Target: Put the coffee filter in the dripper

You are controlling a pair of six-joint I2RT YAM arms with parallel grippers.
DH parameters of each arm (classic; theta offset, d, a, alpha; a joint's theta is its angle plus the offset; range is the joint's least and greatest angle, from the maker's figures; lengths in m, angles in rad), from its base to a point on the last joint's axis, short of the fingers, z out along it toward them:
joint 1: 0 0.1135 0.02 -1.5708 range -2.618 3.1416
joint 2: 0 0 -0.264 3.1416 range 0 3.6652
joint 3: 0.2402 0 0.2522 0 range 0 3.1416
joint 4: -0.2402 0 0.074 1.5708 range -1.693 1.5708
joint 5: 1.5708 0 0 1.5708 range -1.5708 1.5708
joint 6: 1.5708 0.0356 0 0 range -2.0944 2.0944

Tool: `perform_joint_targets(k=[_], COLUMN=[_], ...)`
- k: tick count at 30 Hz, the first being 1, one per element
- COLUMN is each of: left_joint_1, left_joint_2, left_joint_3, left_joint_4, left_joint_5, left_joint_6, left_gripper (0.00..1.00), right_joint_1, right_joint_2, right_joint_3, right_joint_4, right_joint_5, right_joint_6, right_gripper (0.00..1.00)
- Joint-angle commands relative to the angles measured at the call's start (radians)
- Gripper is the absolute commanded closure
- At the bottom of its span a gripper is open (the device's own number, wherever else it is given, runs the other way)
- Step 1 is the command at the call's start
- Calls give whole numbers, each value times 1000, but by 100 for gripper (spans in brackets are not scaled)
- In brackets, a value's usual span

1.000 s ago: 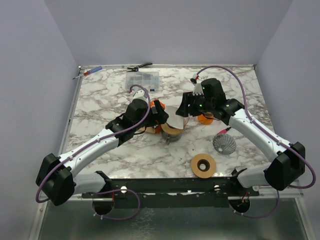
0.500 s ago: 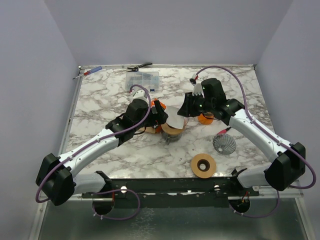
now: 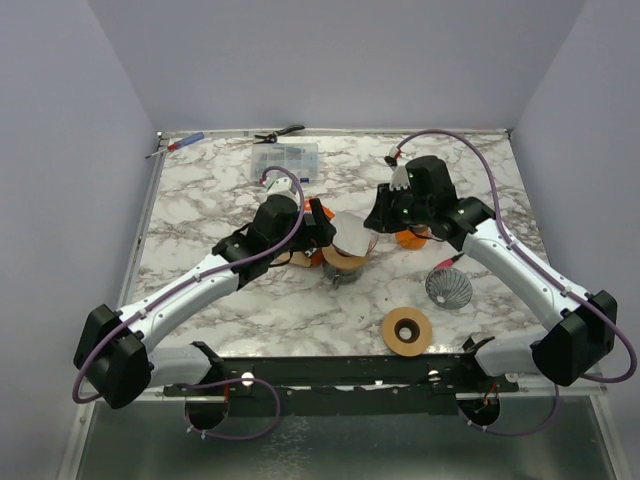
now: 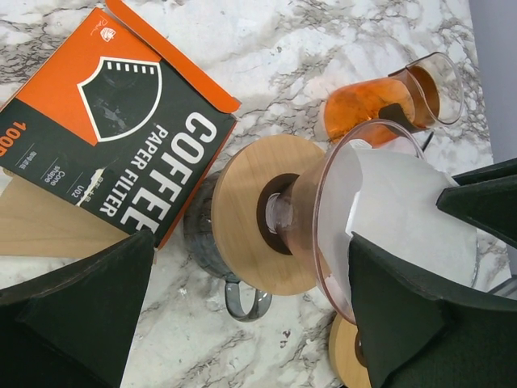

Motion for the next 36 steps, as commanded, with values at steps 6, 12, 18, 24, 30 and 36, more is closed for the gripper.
perform_joint_targets(k=[6,12,18,24,30,36], left_joint_1=[-6,-6,-7,-6,-7,-6], left_joint_2=[25,19,19,29,55,67], left_joint_3=[37,42,55,73,89,90], left_joint_4=[-41,-54,-61,-57,-49,-43], left_joint_5=[-60,-85,-93,-61,-30,-21], left_joint_6=[35,48,59,73,79,76], left_gripper=[2,2,2,1,1,1], right_joint_1=[5,4,3,4,5,5], right_joint_2=[-10,-28,-29,-51,-23,44], right_joint_3=[16,8,7,5,12,24], right_joint_4=[-60,-71,-87,-30,18,11], right_joint_5=[95,149,157,67,-27,1], right_joint_6=[-12,-13,-23,-31,-53,-83], right_gripper=[83,83,80,54,20,11])
